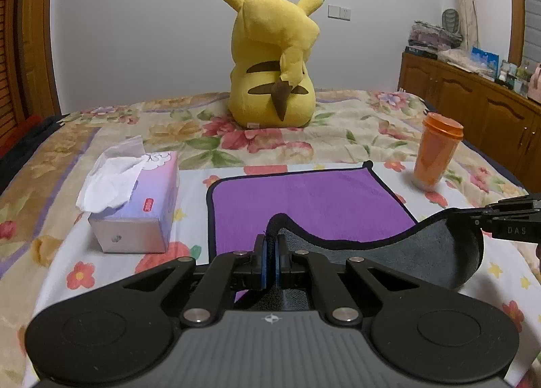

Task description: Fold towel

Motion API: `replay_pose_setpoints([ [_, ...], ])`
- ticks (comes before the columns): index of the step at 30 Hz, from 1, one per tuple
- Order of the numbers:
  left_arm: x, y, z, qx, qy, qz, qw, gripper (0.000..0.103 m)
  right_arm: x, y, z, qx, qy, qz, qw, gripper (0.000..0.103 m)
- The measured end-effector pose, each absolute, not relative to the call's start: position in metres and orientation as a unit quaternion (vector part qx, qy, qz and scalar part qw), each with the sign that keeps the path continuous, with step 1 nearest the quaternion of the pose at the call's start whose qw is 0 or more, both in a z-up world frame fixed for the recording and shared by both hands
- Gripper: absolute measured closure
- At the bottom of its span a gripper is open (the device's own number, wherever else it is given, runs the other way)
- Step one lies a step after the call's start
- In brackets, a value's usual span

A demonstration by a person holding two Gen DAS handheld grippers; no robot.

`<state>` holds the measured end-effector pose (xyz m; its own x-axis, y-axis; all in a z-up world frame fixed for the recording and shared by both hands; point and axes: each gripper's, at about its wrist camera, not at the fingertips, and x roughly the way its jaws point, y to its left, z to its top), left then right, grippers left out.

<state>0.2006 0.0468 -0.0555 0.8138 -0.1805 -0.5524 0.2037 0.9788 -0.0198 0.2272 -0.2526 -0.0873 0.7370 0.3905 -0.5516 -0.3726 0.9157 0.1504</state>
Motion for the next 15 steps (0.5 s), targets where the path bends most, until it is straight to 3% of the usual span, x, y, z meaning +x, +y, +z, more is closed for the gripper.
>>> replay_pose_setpoints([
  [15, 0.219, 0.044, -0.058, 0.04, 0.277, -0.095, 0.955, 0.095, 0.247, -0.251, -0.096, -0.013, 0.295, 0.2, 0.934, 0.098],
])
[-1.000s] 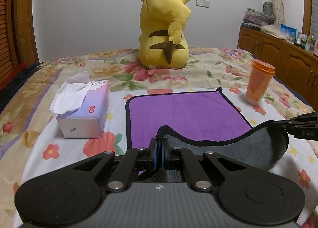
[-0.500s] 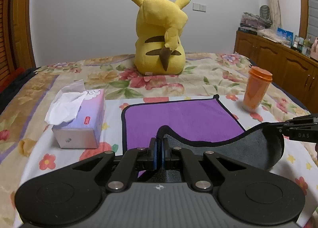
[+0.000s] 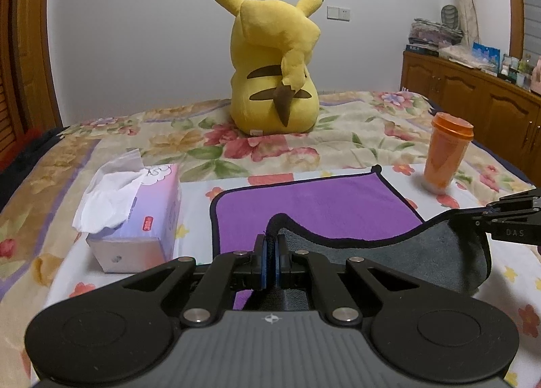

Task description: Fold towel

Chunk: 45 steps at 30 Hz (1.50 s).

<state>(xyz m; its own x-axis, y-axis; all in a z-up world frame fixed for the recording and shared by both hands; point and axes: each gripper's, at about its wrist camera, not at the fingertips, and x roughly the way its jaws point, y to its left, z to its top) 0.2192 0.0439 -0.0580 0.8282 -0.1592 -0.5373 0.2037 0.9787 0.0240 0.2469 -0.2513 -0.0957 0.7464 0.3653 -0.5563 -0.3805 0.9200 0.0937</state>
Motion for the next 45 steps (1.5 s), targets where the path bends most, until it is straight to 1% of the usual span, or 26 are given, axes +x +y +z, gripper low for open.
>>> replay_pose_setpoints([
  [24, 0.257, 0.048, -0.046, 0.032, 0.249, -0.074, 0.965, 0.095, 0.283, -0.246, -0.067, -0.033, 0.249, 0.201, 0.947, 0.098],
  [40, 0.301, 0.053, -0.036, 0.031, 0.236, -0.065, 0.969, 0.095, 0.314, -0.237, -0.052, -0.063, 0.221, 0.19, 0.955, 0.099],
  [45, 0.321, 0.056, -0.041, 0.022, 0.24, -0.055, 0.969, 0.095, 0.324, -0.235, -0.055, -0.064, 0.21, 0.174, 0.96, 0.099],
])
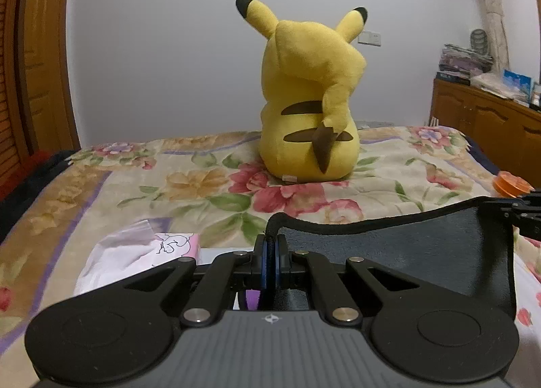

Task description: Fold towel

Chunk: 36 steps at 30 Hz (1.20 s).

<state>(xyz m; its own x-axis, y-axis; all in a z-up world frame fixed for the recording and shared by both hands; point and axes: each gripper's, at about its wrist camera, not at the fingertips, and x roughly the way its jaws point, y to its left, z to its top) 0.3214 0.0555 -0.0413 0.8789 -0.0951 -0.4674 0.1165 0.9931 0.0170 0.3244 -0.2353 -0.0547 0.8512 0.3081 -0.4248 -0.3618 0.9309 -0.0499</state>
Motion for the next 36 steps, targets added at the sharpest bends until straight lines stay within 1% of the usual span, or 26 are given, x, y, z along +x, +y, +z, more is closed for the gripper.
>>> replay_pose_setpoints([
  [6, 0.338, 0.052, -0.051, 0.025, 0.237, -0.047, 0.97, 0.095, 0.341, -0.233, -0.064, -0.048, 0.204, 0.158, 0.965, 0.099],
  [14, 0.36, 0.051, -0.066, 0.031, 0.239, -0.031, 0.97, 0.095, 0.363, -0.228, -0.079, -0.059, 0.207, 0.148, 0.965, 0.099],
  [27, 0.385, 0.049, -0.11, 0.048, 0.273, -0.021, 0.96, 0.095, 0.391, -0.222, -0.124, -0.066, 0.253, 0.143, 0.955, 0.099],
  [33, 0.385, 0.048, -0.114, 0.044, 0.291, -0.023, 0.956, 0.092, 0.391, -0.229, -0.129, -0.028, 0.267, 0.141, 0.953, 0.097],
  [34, 0.383, 0.047, -0.113, 0.047, 0.291, -0.024, 0.955, 0.089, 0.39, -0.23, -0.129, -0.027, 0.267, 0.138, 0.953, 0.097],
  [35, 0.381, 0.046, -0.112, 0.049, 0.291, -0.024, 0.955, 0.083, 0.388, -0.231, -0.128, -0.027, 0.269, 0.136, 0.953, 0.096],
  [36, 0.378, 0.045, -0.111, 0.049, 0.292, -0.026, 0.955, 0.08, 0.387, -0.232, -0.128, -0.025, 0.27, 0.136, 0.953, 0.093],
])
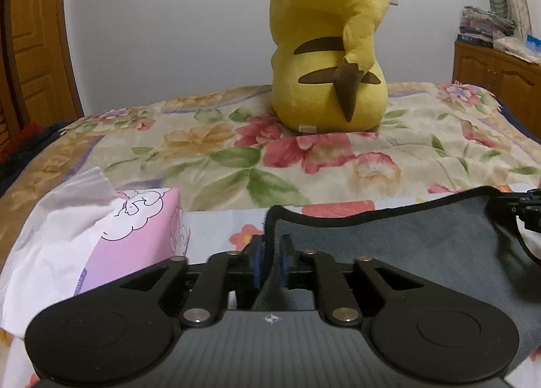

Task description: Fold towel

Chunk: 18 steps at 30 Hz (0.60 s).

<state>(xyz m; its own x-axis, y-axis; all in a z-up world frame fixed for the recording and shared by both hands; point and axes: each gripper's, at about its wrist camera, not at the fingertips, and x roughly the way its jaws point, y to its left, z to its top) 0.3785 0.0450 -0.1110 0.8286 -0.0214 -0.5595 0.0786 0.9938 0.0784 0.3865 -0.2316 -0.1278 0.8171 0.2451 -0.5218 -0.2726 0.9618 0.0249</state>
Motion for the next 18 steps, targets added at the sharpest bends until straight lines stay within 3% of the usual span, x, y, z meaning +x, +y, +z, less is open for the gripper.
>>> replay_pose_setpoints([
  [2, 0.373, 0.044, -0.108, 0.043, 0.29, -0.028, 0.956, 0.07, 0.381, -0.234, -0.124, -0.019, 0.273, 0.138, 0.952, 0.091],
  [18, 0.293, 0.031, -0.055, 0.048, 0.285, -0.052, 0.956, 0.069, 0.306, -0.235, -0.079, -0.024, 0.275, 0.144, 0.95, 0.091],
])
